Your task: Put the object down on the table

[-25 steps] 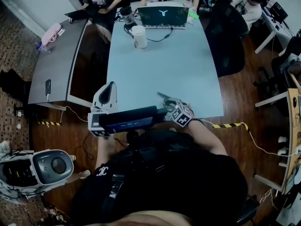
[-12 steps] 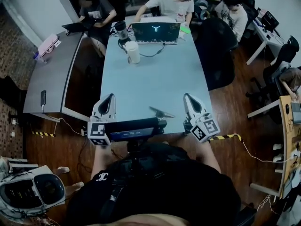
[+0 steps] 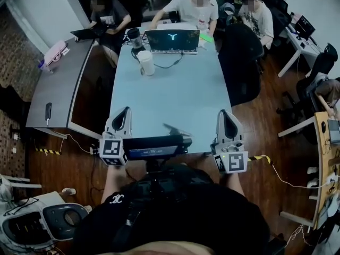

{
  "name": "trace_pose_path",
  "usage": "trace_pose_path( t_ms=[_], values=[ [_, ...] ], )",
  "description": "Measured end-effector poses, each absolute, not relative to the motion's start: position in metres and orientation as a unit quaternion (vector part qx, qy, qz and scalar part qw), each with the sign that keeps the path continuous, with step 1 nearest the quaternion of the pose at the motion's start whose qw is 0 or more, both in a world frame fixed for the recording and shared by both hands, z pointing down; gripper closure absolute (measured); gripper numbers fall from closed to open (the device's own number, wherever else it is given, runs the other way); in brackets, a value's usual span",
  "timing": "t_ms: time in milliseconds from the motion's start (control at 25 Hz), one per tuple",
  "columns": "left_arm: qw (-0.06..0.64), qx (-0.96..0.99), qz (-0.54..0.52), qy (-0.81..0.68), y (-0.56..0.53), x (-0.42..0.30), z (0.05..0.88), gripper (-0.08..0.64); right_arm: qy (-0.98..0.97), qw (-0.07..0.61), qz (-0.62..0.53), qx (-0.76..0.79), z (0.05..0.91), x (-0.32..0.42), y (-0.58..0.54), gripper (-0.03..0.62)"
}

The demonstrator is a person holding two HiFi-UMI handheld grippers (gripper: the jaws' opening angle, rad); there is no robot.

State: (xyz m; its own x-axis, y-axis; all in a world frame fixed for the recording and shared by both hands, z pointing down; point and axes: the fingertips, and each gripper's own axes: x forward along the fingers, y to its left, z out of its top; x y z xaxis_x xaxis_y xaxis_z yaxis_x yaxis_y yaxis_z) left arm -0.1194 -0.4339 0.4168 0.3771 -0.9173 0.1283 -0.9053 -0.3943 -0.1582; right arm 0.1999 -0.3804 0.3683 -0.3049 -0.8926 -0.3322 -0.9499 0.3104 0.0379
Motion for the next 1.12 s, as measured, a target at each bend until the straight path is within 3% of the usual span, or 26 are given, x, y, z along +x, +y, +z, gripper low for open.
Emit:
trace_pose_path(
  t_ms=[280, 520, 680, 920, 1120],
  values=[
    [0.033, -0.829, -0.098, 0.550, -0.418, -0.091, 0.422, 0.555, 0.811, 0.108, 0.099, -0.566, 0.387, 0.223, -0.370, 0.617],
    [0.096, -0.835, -0.091, 0.534, -0.399, -0.090, 0.415, 0.555, 0.791, 0.130, 0.112, -0.588, 0.379, 0.237, -0.345, 0.617],
    [0.068, -0.832, -0.092, 0.543, -0.359, -0.099, 0.411, 0.555, 0.791, 0.117, 0.112, -0.590, 0.388, 0.228, -0.312, 0.615],
    [0.056, -0.828, -0.085, 0.552, -0.273, -0.137, 0.407, 0.555, 0.796, 0.119, 0.080, -0.588, 0.400, 0.190, -0.238, 0.615],
    [0.034, -0.828, -0.096, 0.551, -0.178, -0.194, 0.440, 0.555, 0.784, 0.169, 0.012, -0.598, 0.409, 0.158, -0.149, 0.615]
  ],
)
